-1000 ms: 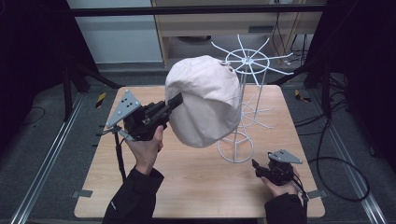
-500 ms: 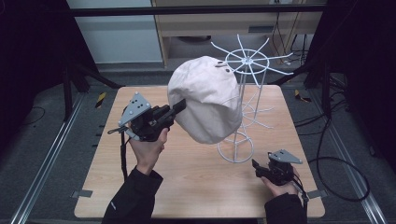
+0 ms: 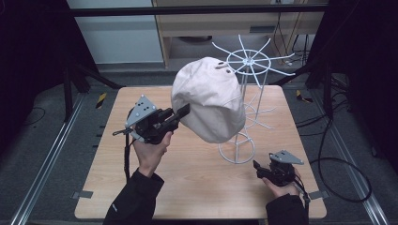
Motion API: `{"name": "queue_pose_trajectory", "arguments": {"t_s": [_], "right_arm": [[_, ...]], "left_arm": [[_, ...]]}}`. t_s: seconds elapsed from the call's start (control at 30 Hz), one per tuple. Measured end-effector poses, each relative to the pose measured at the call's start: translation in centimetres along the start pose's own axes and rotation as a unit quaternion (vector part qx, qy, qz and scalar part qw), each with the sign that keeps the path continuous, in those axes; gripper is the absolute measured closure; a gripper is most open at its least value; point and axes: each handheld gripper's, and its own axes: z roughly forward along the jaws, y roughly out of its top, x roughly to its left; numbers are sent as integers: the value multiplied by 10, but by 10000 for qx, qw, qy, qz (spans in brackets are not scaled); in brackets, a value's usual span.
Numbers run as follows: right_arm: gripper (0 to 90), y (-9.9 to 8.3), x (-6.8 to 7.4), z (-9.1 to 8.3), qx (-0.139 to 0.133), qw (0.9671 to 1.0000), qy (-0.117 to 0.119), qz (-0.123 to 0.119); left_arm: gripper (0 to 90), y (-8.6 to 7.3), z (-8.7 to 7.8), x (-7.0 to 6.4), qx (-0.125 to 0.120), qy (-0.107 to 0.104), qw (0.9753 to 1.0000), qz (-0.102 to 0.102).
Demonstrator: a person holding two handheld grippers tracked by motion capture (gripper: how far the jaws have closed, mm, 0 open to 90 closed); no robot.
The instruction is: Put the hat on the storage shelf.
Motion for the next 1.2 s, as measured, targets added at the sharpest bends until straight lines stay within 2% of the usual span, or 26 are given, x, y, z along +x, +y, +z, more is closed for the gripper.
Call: {"name": "queue_pose_trajectory", "arguments": {"t_s": [0.23, 0.43, 0.67, 0.9, 1.03, 1.1, 1.13, 1.17, 1.2], "right_arm": [[303, 0, 1, 0, 5, 10000, 6, 27], [300, 0, 0, 0, 3, 10000, -1, 26], [289, 0, -1, 0, -6, 10000, -38, 12], [275, 0, -1, 0, -10, 10000, -61, 26], [264, -1, -1, -1, -8, 10000, -71, 44], [255, -1, -1, 0, 4, 9999, -80, 61], [246, -1, -1, 0, 20, 9999, -78, 104], [246, -1, -1, 0, 20, 9999, -78, 104], [237, -1, -2, 0, 3, 9999, -99, 69]], "left_arm": [[695, -4, -3, 3, 103, 54, 9999, 86], [541, -10, -11, 7, 78, 72, 9999, 83], [416, -21, -31, 12, 199, 219, 9995, 107], [369, -38, -54, 23, 467, 416, 9980, 100], [345, -53, -67, 31, 716, 610, 9954, 180], [327, -63, -73, 36, 808, 719, 9940, 147], [317, -73, -79, 42, 912, 854, 9920, 152], [309, -73, -79, 42, 912, 854, 9920, 152], [304, -86, -84, 48, 1030, 1013, 9894, 137]]}}
